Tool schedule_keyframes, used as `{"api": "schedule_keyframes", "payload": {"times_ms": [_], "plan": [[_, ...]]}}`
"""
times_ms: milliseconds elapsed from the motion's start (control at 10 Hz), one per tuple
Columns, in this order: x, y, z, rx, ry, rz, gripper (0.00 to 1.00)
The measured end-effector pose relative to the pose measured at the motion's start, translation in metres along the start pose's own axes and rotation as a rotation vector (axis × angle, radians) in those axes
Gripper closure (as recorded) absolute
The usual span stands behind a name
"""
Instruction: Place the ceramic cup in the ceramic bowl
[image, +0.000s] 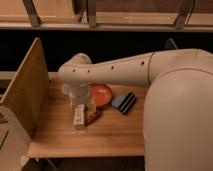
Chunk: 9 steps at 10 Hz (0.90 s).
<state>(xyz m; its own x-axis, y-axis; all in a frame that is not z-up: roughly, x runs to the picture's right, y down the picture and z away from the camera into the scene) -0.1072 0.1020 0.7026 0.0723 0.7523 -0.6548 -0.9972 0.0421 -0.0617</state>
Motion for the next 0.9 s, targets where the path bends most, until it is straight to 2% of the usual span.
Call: {"api": "schedule_keyframes", "payload": {"times_ms": [700, 800, 900], "plan": [[-0.001, 0.0, 0.001, 0.0, 0.0, -0.001, 0.35], [-0.006, 0.001, -0.001, -0.004, -0.012, -0.009, 0.35], [-0.018, 0.005, -0.005, -0.019, -0.041, -0.03, 0.35]]}}
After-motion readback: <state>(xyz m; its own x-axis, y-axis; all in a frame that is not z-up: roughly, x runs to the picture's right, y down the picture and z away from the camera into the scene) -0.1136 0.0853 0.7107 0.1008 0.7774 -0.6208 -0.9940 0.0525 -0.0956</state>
